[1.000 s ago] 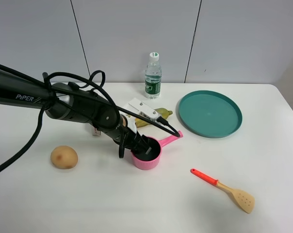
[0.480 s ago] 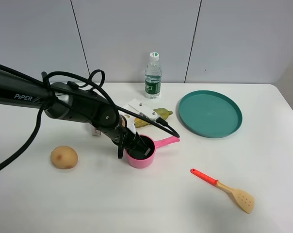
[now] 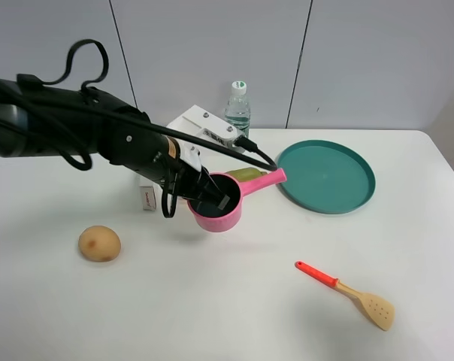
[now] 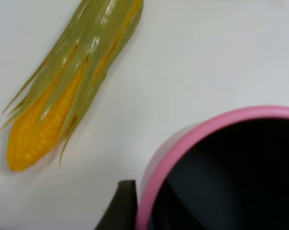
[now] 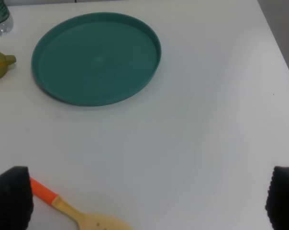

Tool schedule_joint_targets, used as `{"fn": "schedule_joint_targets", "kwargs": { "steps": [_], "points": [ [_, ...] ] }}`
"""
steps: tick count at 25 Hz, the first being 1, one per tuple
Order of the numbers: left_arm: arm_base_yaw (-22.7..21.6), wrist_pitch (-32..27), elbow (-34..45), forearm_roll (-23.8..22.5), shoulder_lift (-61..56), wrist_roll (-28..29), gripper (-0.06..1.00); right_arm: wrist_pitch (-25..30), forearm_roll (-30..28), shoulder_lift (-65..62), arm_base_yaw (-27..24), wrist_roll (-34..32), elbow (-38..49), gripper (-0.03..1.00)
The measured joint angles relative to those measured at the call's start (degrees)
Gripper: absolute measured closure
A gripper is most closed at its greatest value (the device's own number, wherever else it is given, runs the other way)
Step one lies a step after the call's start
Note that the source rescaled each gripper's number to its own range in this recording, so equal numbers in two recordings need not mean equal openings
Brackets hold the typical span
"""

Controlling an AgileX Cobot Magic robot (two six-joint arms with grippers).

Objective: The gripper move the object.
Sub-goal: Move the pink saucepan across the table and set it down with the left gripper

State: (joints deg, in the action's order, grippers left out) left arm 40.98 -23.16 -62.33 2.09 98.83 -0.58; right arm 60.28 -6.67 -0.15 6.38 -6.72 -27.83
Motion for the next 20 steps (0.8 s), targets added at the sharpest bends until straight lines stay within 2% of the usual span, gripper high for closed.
{"fn": "schedule_joint_targets", "kwargs": {
  "steps": [5,9,14,20],
  "points": [
    [-1.7,-8.01,0.0,0.06,-4.53,0.0,0.94,0.0,0.0,0.0,0.0,0.0,0.0,-0.03],
    [-6.47,-12.13,0.0,-0.48,-8.14,0.0,0.94,0.0,0.0,0.0,0.0,0.0,0.0,-0.03],
    [-17.22,-13.37,0.0,-1.01,-10.57,-0.77,0.94,0.0,0.0,0.0,0.0,0.0,0.0,-0.03],
    [-32.73,-12.35,0.0,-1.2,-10.57,-5.89,0.94,0.0,0.0,0.0,0.0,0.0,0.0,-0.03]
  ]
}}
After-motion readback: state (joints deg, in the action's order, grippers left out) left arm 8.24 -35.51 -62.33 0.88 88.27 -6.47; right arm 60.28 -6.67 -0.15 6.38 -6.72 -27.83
